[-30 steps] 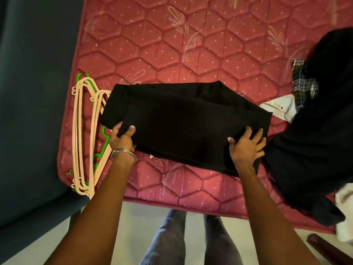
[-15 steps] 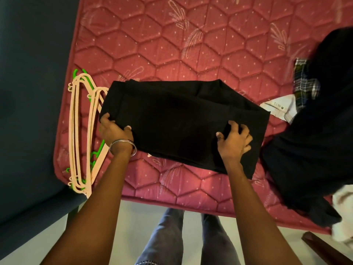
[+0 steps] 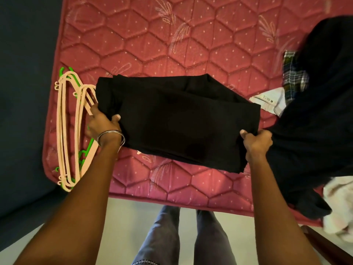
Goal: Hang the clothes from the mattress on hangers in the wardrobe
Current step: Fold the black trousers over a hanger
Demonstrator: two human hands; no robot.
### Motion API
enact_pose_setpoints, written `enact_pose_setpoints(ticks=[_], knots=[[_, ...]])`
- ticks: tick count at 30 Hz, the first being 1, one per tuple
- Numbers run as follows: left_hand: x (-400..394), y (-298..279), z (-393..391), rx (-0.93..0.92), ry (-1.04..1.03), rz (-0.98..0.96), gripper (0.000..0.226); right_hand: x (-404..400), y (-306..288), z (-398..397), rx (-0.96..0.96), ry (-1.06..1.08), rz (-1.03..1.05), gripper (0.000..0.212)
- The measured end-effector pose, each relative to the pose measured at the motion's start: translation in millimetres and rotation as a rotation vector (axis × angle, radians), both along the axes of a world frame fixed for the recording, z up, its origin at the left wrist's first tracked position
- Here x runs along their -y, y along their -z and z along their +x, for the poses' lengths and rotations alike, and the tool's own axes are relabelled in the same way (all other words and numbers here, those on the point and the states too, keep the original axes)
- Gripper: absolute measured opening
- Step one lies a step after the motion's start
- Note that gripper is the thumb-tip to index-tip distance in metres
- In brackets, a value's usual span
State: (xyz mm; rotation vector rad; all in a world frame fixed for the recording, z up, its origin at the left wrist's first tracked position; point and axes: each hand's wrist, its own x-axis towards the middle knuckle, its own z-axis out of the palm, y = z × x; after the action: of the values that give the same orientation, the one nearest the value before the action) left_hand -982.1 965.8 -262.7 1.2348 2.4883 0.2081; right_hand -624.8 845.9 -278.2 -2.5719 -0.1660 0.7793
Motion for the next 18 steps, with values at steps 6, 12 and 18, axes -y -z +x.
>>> enact_pose_setpoints(ticks=[6, 12, 18], knots=[[31, -8, 25, 0.061, 0.02, 0.093, 0.062, 9, -34, 54, 0.138, -0.235, 0.036, 0.029], [74, 17, 42, 0.176, 0.159, -0.039, 0.08, 17, -28, 84, 0.045, -0.431, -0.055, 0.044], [92, 4, 76, -0.297, 0.365, -0.052, 0.082, 30, -23, 85, -0.246, -0.36, 0.144, 0.046]])
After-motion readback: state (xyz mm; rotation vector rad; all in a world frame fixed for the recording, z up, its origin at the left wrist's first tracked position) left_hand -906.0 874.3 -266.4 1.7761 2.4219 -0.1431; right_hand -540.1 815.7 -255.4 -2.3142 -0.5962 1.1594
